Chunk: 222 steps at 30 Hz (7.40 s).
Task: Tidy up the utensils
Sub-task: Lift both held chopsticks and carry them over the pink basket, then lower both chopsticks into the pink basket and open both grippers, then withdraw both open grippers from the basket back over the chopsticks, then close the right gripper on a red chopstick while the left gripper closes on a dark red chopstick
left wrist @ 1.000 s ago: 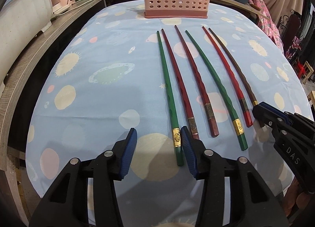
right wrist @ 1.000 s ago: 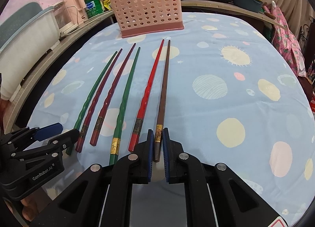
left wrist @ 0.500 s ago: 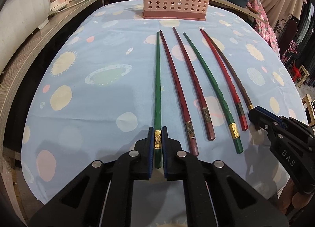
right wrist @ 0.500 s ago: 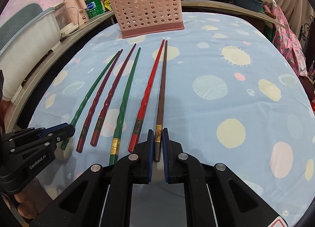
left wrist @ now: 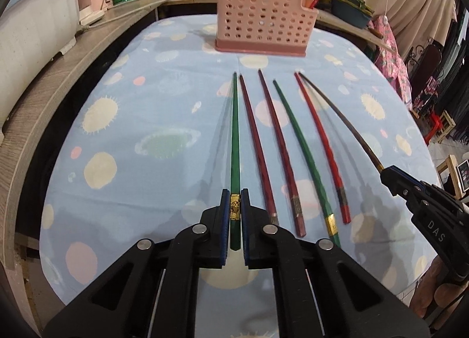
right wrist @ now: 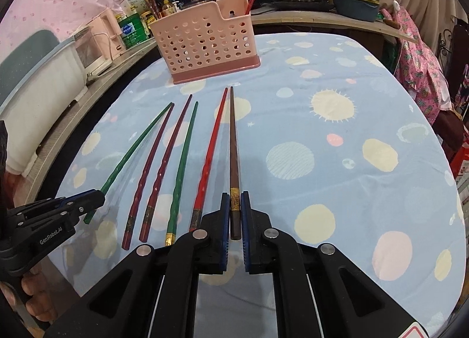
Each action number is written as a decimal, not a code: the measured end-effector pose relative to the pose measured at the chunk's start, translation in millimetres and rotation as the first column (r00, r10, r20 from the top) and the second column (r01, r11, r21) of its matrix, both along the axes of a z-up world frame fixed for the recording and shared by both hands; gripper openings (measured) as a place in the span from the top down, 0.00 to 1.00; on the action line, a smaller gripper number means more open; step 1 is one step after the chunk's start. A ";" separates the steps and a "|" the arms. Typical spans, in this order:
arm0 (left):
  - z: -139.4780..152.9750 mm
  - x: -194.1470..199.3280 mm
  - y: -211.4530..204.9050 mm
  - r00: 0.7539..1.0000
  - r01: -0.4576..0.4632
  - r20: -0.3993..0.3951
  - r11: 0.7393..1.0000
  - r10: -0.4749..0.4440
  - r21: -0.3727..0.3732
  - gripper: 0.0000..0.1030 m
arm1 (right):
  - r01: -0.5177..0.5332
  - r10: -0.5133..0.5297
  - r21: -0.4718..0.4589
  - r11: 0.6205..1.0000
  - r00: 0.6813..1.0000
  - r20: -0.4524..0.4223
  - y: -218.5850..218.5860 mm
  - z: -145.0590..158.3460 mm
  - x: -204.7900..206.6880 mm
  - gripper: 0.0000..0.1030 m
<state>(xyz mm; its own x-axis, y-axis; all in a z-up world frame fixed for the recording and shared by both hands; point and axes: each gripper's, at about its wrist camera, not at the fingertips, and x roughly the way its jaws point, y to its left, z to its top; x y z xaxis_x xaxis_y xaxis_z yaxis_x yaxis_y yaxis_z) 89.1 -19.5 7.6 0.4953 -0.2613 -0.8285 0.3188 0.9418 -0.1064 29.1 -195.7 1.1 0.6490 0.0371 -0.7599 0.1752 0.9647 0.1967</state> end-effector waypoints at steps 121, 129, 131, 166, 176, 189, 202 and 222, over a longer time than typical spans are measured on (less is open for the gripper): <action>129.3 92.0 -29.5 0.947 -0.083 0.299 0.990 0.114 -0.114 0.63 | 0.020 -0.042 0.085 0.996 0.963 0.265 -18.5 126.5 89.1 0.80; 96.5 64.4 -24.2 0.962 -0.081 0.256 0.993 0.100 -0.082 0.52 | -0.004 0.000 0.019 1.000 0.978 0.208 -1.5 98.1 61.4 0.77; 85.1 58.4 -23.8 0.968 -0.077 0.236 0.995 0.091 -0.065 0.52 | -0.014 0.012 0.008 1.000 0.983 0.185 2.8 88.5 56.3 0.77; -22.0 -9.9 -18.5 0.999 -0.002 0.038 0.999 0.000 0.046 0.47 | -0.070 0.064 -0.087 0.994 0.996 -0.065 39.1 -30.5 7.1 0.92; -36.8 -25.6 -20.9 0.999 0.030 0.020 0.996 -0.032 0.084 0.48 | -0.054 0.049 -0.073 0.996 0.997 -0.064 34.8 -30.8 -1.6 0.93; -35.8 -29.7 -27.8 0.998 0.056 0.033 0.994 -0.059 0.096 0.67 | -0.052 0.048 -0.064 0.997 0.997 -0.058 33.5 -31.3 -2.9 0.93; -34.8 -23.1 -19.2 0.999 0.032 0.021 0.996 -0.034 0.080 0.93 | -0.051 0.047 -0.062 0.997 0.997 -0.058 33.0 -31.4 -3.5 0.93; -34.1 -15.7 -15.5 1.000 0.023 -0.012 0.999 -0.023 0.047 0.93 | -0.046 0.044 -0.032 0.998 0.997 -0.061 30.0 -30.5 -3.3 0.93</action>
<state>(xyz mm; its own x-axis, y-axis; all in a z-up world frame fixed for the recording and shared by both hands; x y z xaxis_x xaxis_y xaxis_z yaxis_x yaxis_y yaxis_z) 73.4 -35.0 -26.5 0.4800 -0.2332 -0.8457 0.3396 0.9383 -0.0659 25.8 -165.7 -29.4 0.6004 0.0396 -0.7987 0.1416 0.9777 0.1548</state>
